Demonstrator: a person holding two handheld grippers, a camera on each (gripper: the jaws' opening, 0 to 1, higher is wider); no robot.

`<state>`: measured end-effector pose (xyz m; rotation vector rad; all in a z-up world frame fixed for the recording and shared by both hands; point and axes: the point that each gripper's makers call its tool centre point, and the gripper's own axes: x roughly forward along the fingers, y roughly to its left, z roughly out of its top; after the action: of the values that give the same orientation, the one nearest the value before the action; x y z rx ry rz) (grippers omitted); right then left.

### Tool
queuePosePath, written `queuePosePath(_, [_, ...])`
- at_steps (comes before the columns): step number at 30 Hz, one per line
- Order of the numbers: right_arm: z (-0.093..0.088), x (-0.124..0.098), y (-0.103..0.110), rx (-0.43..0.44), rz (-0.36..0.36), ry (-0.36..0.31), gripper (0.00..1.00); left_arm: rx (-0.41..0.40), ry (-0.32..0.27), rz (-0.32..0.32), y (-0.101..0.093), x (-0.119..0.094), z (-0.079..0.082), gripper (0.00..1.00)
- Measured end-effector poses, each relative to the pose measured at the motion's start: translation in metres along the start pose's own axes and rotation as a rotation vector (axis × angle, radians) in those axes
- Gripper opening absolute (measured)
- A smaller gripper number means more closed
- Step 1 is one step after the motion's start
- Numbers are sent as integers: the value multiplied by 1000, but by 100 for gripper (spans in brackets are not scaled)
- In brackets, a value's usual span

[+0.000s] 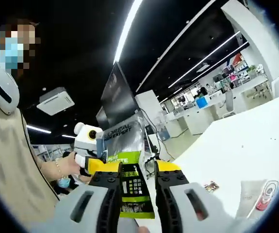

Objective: Arrange the skincare products in the storage area until every visible bottle or jar stands upright without overlapping.

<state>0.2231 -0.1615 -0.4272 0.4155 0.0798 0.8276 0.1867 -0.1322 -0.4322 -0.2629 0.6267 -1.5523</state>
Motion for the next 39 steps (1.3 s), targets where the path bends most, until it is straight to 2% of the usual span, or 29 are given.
queuePosePath(2, [1,0,6,17,35,-10,20,4,21,-15,-2,-2,-1,0])
queuePosePath(6, [-3,-2,11,36,73,19,9,12,33,-53,-6,-7,1,0])
queuePosePath(12, [2,-9,10,60,80,-6,1,9,29,-112,-14,-11,6,0])
queuePosePath(13, [3,-11,12,92,102,-17,1,8,26,-117,-15,-11,7,0])
queuePosePath(18, [13,-20,26,234,211,-52,1,4,24,-242,-34,-16,9,0])
queuePosePath(19, [18,-23,33,297,253,-72,1,-2,25,-259,-35,-17,10,0])
queuePosePath(22, [30,-30,46,403,345,-129,1,-38,22,-282,-33,-20,10,0])
queuePosePath(23, [29,-31,48,408,351,-124,1,-51,20,-286,-32,-20,12,0])
queuePosePath(27, [40,-33,57,489,397,-193,0,-121,-46,-278,-20,-22,26,0])
queuePosePath(29, [44,-33,53,496,374,-241,0,-150,-86,-277,-17,-21,34,0])
queuePosePath(31, [49,-33,45,522,339,-298,0,-138,-171,-247,-11,-18,46,0])
queuePosePath(33, [55,-34,37,558,306,-355,0,-135,-261,-250,-11,-20,58,1])
queuePosePath(34, [58,-34,34,565,289,-387,0,-135,-336,-223,-6,-19,67,3])
queuePosePath(35, [61,-34,30,574,262,-425,0,-131,-372,-214,-7,-18,69,8])
queuePosePath(36, [61,-33,28,587,247,-441,0,-147,-389,-240,-12,-15,68,19])
queuePosePath(37, [62,-33,27,595,239,-452,0,-171,-386,-248,-14,-11,64,28])
queuePosePath(38, [60,-30,27,597,228,-458,0,-184,-387,-244,-13,-8,62,37])
queuePosePath(39, [59,-29,28,601,220,-462,0,-179,-397,-211,-9,-1,58,46])
